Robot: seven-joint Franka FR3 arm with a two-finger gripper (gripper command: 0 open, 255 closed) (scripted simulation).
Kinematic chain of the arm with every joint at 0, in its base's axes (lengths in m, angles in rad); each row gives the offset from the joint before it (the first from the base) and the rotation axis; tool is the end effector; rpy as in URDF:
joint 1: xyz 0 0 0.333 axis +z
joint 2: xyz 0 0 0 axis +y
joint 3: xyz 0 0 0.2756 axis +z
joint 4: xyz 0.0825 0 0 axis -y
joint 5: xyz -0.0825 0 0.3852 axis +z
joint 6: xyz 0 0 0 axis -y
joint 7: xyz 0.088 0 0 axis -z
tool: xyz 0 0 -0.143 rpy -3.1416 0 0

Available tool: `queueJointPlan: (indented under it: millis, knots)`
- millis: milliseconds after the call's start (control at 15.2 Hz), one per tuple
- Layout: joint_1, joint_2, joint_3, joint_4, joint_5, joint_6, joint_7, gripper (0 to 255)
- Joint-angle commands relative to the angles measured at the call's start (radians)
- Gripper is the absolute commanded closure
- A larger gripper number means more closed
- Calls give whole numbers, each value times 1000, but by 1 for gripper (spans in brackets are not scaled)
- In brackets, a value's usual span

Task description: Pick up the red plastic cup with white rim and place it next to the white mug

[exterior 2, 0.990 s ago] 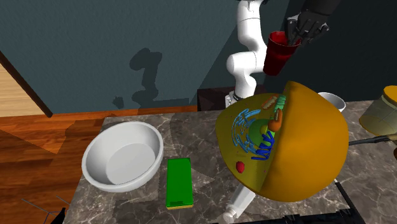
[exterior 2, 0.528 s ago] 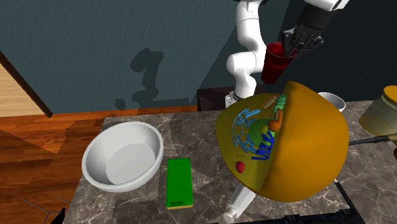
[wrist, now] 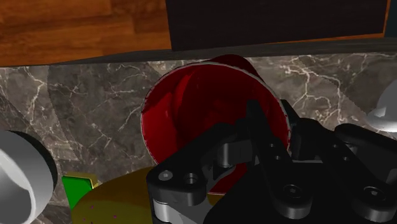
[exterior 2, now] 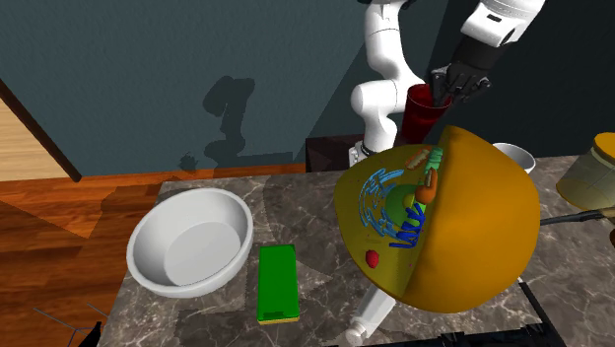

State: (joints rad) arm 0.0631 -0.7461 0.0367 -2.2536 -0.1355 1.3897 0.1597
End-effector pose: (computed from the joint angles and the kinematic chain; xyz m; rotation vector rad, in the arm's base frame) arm 0.3234 0.0133 0.5475 2.9624 -0.1300 -0.1443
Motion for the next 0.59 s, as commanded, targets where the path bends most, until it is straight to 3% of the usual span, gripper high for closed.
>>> queueJointPlan:
  millis: [0,528]
  knots:
    - [1,-10,0,-34,0,25,4,255]
    - [4,-37,-3,-159,1,122,18,255]
